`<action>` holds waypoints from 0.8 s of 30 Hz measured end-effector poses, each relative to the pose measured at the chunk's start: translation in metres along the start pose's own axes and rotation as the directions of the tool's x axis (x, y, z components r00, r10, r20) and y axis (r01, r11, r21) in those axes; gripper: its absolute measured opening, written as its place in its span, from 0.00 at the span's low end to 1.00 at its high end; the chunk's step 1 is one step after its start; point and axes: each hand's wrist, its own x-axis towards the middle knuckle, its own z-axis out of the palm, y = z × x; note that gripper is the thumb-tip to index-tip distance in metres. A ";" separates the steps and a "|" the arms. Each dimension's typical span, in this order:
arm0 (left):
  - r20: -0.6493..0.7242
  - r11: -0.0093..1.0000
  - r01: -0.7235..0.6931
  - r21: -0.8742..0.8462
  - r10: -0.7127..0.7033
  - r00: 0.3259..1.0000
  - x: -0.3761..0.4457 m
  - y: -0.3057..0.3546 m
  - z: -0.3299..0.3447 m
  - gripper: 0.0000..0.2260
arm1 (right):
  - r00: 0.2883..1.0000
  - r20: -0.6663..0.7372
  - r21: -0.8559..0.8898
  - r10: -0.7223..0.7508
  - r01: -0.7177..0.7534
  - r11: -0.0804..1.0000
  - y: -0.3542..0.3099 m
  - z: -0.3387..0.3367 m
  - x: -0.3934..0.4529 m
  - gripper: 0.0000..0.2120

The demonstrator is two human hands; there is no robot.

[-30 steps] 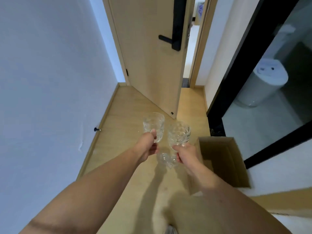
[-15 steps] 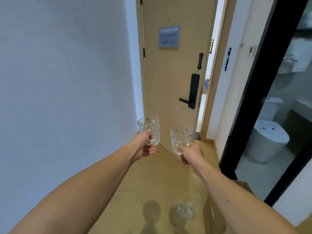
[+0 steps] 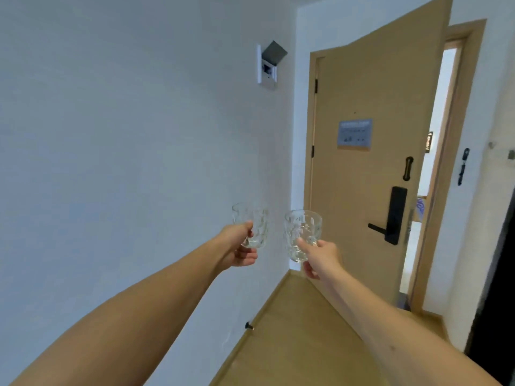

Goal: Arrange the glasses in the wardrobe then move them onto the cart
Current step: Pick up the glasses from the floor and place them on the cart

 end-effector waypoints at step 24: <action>-0.783 0.979 -0.069 -0.191 -0.110 0.612 -0.228 -0.027 -0.181 0.14 | 0.566 0.816 0.091 -0.123 0.084 0.992 -0.064 0.220 -0.124 0.15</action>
